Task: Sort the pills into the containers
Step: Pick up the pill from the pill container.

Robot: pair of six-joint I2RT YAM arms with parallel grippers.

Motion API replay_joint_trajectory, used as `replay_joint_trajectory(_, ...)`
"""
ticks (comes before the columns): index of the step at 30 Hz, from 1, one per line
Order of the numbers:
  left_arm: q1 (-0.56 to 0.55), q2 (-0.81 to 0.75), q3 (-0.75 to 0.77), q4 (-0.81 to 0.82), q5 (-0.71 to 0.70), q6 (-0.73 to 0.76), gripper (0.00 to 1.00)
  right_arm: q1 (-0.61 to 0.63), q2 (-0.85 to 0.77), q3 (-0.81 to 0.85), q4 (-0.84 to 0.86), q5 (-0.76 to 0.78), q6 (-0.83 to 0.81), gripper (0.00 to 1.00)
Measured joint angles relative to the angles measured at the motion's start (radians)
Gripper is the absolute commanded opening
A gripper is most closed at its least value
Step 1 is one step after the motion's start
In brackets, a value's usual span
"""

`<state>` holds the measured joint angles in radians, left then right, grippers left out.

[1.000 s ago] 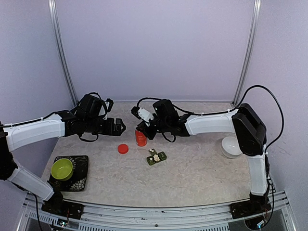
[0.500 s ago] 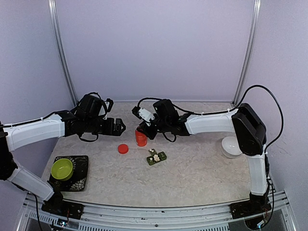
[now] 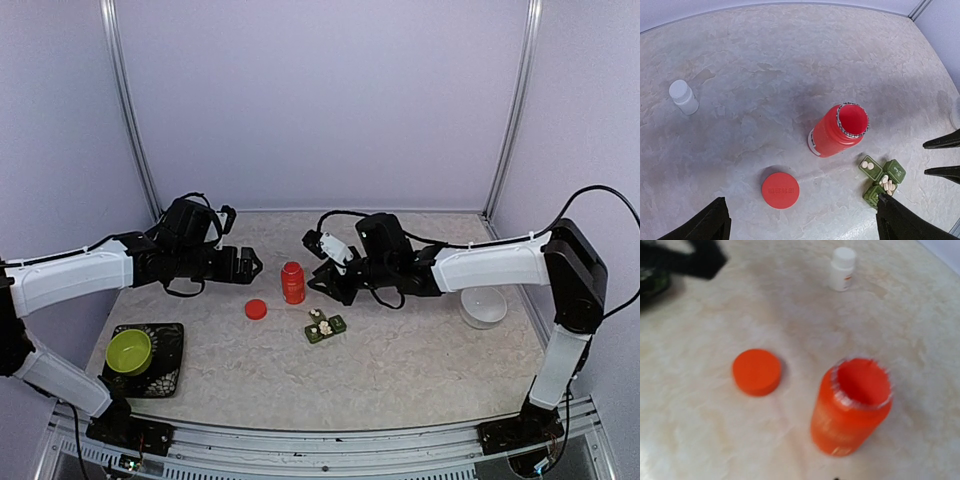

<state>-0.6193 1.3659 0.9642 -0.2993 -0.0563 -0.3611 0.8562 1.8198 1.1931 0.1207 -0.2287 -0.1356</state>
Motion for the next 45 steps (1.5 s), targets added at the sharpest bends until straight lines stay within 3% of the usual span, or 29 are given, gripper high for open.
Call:
replay_joint_trajectory(8, -0.032, 0.002, -0.001, 0.013, 0.000, -0.022, 0.99, 0.006, -0.020, -0.145, 0.006, -0.122, -0.017, 0.27)
replay_joint_trajectory(14, -0.046, 0.014, -0.001, 0.016, -0.001, -0.029, 0.99, 0.010, 0.002, -0.163, 0.020, -0.184, -0.044, 0.26)
replay_joint_trajectory(45, -0.050, 0.020, -0.018, 0.023, -0.005, -0.035, 0.99, 0.046, 0.139, -0.105, 0.040, -0.126, -0.080, 0.19)
